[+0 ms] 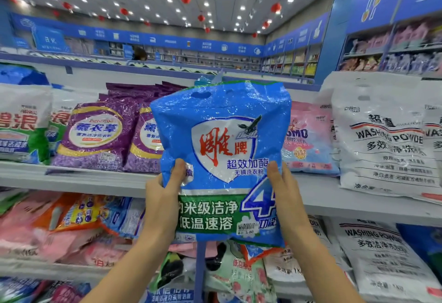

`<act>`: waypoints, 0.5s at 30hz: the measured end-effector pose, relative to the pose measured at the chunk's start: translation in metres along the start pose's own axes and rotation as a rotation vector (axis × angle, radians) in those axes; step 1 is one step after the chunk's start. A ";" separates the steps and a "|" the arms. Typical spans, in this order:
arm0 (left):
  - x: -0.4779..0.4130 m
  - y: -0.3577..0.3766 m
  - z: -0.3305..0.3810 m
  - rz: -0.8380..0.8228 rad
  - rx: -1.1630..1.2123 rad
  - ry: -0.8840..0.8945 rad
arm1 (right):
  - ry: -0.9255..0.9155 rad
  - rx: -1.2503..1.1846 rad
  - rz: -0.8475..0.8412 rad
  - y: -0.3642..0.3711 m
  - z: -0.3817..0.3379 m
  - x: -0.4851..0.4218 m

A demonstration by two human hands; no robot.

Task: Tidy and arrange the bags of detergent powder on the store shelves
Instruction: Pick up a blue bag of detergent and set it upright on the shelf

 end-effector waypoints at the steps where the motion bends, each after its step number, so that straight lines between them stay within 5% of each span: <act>1: 0.000 -0.002 -0.001 -0.008 -0.012 0.004 | 0.009 -0.014 0.019 0.002 -0.002 -0.002; 8: 0.001 -0.027 0.008 -0.079 -0.161 0.038 | -0.031 -0.100 0.096 0.022 0.007 -0.001; 15: -0.006 -0.067 0.021 0.088 -0.247 0.069 | 0.000 -0.136 0.008 0.071 0.020 -0.007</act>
Point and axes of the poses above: each hand's wrist, its own x-axis away from the middle knuckle, its own y-axis out of the palm, z = x × y, the point moved 3 cm from there along -x, towards the middle knuckle, and after that the axes turned 5 degrees about -x, right-handed, at the moved point
